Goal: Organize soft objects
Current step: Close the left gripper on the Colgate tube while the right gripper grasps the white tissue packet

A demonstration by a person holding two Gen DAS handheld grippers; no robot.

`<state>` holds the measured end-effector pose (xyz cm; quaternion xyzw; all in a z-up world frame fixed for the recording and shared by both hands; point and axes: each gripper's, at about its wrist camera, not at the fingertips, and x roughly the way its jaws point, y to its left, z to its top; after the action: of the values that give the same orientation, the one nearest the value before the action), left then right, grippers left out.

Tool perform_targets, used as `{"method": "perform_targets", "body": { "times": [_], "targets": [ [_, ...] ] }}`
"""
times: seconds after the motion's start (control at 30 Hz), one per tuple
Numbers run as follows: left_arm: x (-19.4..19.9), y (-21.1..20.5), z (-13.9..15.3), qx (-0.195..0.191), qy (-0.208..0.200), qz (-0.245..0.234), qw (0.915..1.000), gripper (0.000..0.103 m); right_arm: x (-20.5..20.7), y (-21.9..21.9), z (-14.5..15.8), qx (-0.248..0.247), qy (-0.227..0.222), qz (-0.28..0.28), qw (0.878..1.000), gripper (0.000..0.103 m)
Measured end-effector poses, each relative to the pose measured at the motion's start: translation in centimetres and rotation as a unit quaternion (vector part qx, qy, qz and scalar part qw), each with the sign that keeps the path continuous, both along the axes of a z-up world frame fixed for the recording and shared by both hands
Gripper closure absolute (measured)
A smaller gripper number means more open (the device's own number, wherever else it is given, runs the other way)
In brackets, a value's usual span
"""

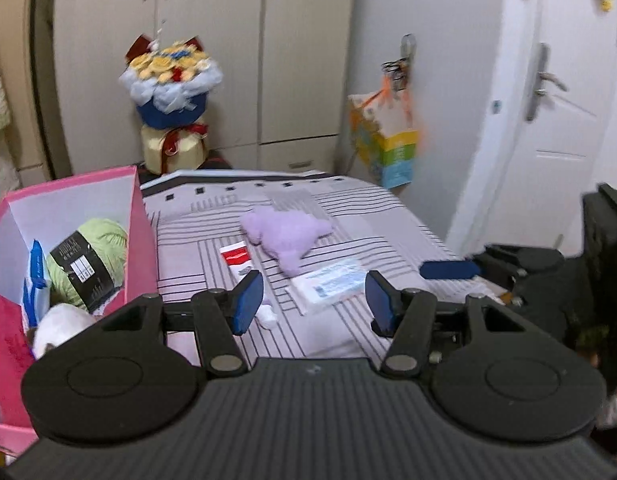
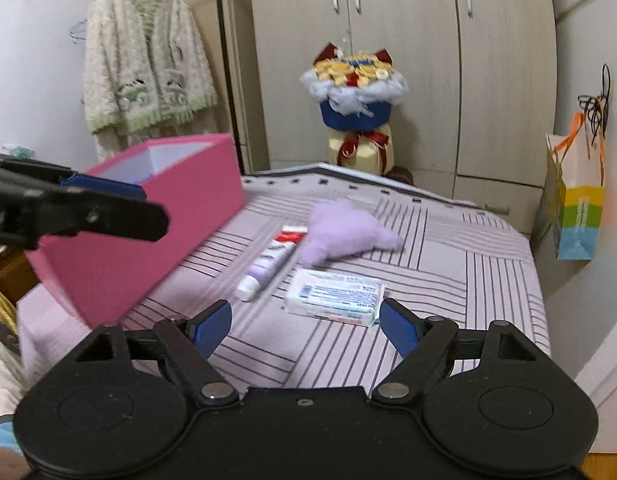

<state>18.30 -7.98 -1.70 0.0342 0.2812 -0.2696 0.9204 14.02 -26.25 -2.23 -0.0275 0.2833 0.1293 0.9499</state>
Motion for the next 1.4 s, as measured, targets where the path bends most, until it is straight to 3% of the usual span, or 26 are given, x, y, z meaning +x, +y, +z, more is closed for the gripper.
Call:
{"method": "perform_targets", "body": {
  "times": [0.5,0.67,0.8,1.3,1.4],
  "targets": [
    [7.5,-3.5,-5.7,0.022,0.040,0.105,0.9934,0.053,5.7,0.8,-4.1,-0.051,0.031,-0.056,0.997,0.013],
    [9.5,-3.5,-7.4,0.012,0.073,0.119,0.9901,0.064,6.7,1.0,-4.6,-0.035,0.044,-0.048,0.997,0.010],
    [10.5,-3.7,-8.5,0.013,0.095,0.118,0.9884,0.064,7.6,1.2,-5.1,-0.034,0.053,-0.052,0.997,0.010],
    [11.8,-4.0,-9.6,0.008,0.105,0.146,0.9836,0.064,9.1,2.0,-5.4,-0.044,0.059,-0.053,0.996,0.001],
    [11.7,-4.0,-9.7,0.011,0.100,0.149,0.9837,0.070,9.4,2.1,-5.4,-0.040,0.062,-0.052,0.996,0.001]
  ]
}}
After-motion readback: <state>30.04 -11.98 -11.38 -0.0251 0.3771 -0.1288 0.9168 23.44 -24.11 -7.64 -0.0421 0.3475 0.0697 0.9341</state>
